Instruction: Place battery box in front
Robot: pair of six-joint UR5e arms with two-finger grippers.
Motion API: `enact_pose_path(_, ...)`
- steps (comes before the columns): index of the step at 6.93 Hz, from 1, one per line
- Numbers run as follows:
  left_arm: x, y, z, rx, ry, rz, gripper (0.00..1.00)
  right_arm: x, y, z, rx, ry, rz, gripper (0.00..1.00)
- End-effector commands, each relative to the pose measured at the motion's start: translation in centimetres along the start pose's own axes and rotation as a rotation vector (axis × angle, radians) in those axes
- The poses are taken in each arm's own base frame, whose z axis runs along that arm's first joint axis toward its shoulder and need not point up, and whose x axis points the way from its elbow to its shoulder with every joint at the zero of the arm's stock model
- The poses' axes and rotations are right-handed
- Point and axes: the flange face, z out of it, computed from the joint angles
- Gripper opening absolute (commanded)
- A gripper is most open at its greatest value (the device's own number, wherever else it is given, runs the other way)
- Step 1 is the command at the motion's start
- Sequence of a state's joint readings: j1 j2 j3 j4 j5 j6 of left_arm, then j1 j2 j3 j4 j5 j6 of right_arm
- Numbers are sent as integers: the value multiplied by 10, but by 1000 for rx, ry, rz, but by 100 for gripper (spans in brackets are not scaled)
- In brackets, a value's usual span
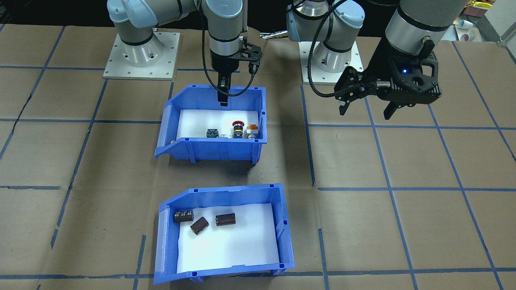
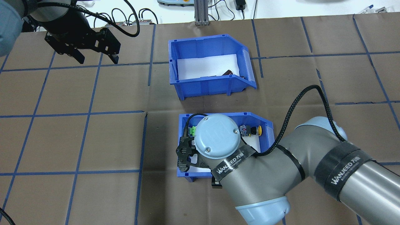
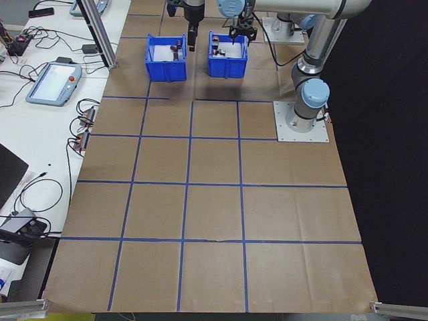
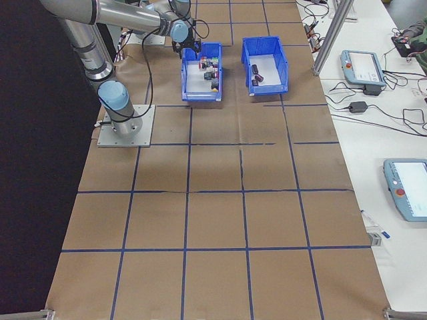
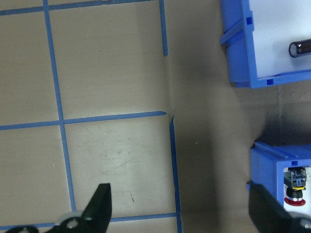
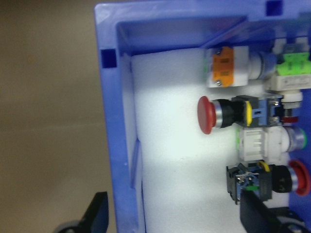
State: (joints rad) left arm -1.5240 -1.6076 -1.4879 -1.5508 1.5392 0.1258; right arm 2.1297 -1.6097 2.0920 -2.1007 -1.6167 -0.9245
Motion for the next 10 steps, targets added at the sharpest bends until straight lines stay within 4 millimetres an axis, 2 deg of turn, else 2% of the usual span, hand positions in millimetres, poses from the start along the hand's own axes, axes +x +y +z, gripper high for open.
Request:
enact_pose_path(1, 0, 0, -1, 1, -1, 2, 100, 42, 11, -52, 10, 15, 85, 100)
enact_pose_path(2, 0, 1, 0, 0, -1, 4, 100, 74, 29, -79, 2, 7, 217, 100)
enact_pose_path(3, 0, 0, 1, -2, 1, 5, 100, 101, 51, -97, 6, -7, 374, 100)
enact_pose_path(5, -1, -4, 5, -9, 3, -1, 100, 146, 99, -112, 37, 3, 805, 100)
enact_pose_path(6, -1, -4, 3, -4, 4, -1, 100, 157, 124, -109, 8, -28, 1042, 100)
enact_pose_path(7, -1, -4, 5, -7, 5, -1, 100, 163, 140, -108, -20, -52, 1224, 100)
enact_pose_path(8, -1, -5, 7, -10, 3, -3, 100, 171, 151, -116, -33, -59, 1364, 100)
enact_pose_path(10, -1, -5, 5, -6, 1, -1, 100, 193, 191, -158, -62, -78, 1586, 100)
